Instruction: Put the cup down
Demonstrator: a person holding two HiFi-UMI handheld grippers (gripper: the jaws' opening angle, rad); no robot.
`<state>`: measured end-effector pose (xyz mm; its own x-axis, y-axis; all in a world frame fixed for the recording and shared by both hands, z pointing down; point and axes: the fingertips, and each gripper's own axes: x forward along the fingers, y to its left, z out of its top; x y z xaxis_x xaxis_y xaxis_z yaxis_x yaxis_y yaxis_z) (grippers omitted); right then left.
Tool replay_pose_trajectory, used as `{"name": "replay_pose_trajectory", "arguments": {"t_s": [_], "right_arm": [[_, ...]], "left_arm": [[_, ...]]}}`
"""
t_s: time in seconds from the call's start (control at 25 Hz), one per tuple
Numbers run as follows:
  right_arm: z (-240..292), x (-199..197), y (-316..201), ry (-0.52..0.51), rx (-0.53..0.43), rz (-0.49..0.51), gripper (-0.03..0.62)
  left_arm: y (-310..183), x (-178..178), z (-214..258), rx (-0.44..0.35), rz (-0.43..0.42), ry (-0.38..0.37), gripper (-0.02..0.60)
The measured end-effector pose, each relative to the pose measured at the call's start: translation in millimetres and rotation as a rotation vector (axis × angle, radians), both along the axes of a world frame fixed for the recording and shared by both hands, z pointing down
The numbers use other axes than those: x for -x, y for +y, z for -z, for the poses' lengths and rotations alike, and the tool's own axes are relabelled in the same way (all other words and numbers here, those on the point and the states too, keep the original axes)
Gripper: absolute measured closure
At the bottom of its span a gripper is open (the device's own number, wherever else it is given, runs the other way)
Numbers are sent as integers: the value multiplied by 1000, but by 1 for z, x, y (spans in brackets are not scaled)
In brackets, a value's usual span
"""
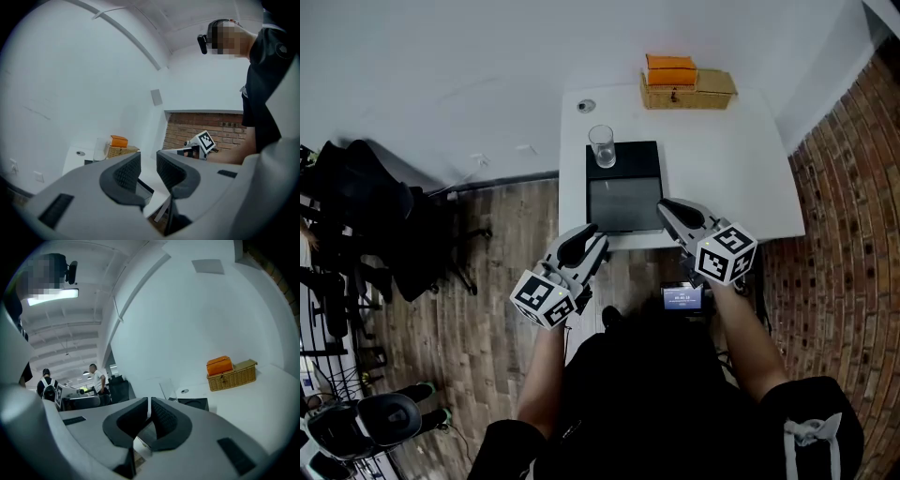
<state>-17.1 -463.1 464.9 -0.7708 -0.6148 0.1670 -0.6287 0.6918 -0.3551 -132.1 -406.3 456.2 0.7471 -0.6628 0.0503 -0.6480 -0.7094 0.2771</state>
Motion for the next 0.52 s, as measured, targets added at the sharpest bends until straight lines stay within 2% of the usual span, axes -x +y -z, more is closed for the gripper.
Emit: {"name": "replay_pose_trajectory", "arguments": {"t_s": [0.52], "right_arm": [[2, 5, -4, 35, -31, 7, 569]], "left_arm": [[-5, 4, -1, -9, 16, -14, 488]]}}
